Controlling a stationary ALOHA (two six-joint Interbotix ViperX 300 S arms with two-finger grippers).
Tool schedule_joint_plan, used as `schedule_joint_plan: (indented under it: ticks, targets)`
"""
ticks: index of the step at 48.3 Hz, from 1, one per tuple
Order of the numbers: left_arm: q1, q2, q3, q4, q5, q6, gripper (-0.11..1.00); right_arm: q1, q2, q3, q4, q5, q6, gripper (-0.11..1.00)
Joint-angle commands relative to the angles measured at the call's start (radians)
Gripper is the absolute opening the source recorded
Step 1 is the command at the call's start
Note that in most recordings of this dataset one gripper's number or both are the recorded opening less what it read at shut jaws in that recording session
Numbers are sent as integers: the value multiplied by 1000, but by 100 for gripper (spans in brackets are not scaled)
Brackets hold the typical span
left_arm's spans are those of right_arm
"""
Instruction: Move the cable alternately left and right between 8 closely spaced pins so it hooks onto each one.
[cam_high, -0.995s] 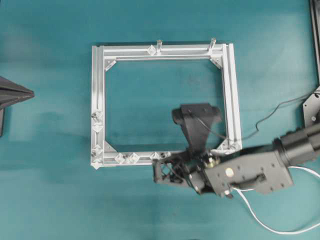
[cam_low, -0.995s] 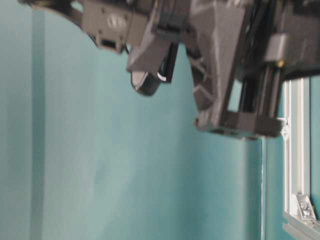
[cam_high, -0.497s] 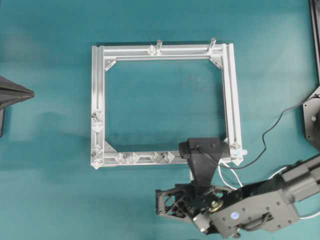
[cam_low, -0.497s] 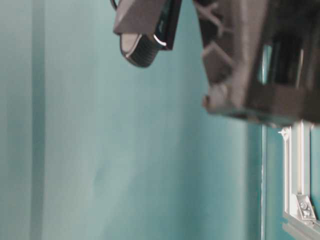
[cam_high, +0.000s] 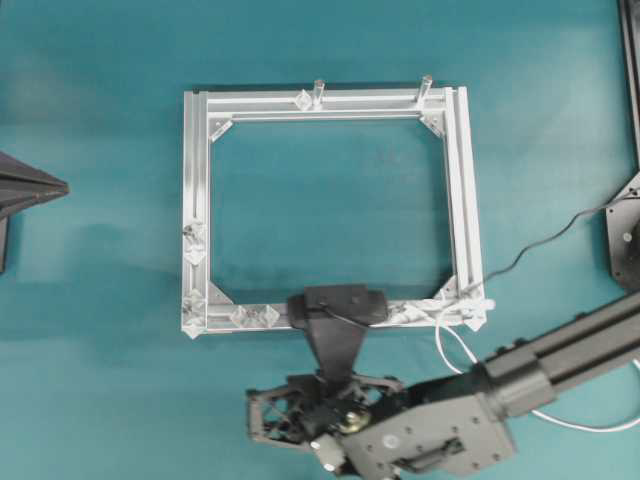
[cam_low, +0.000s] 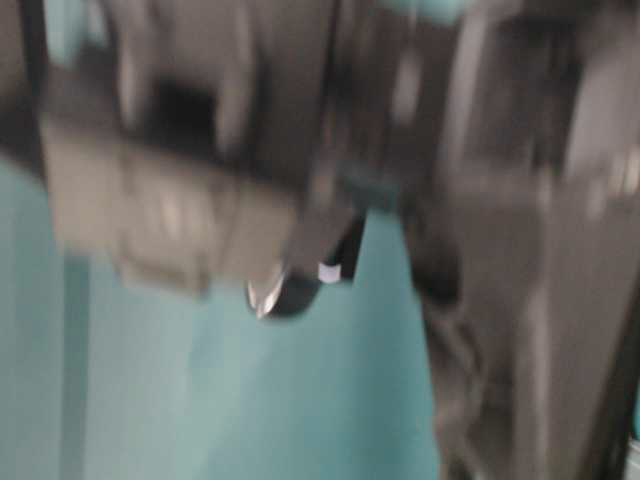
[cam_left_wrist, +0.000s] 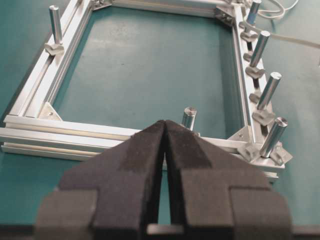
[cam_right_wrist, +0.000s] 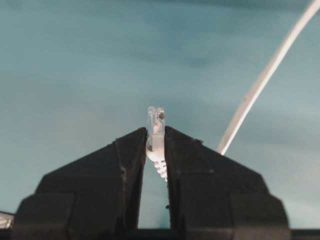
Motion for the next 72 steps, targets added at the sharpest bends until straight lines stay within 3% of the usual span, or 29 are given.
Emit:
schedule_joint_plan:
  ticks: [1, 28, 56, 72]
  targets:
    - [2, 9, -11, 3, -5, -5, 0, -8, -6, -58, -6, 14, -26, 13]
    - [3, 8, -9, 3, -5, -5, 0, -69, 8, -72, -6, 94, -107, 13]
    - [3, 8, -11, 2, -6, -3, 0, -150, 9, -49, -17, 75, -219, 13]
    - [2, 8, -11, 3, -5, -3, 0, -166, 8, -31, -18, 58, -229, 13]
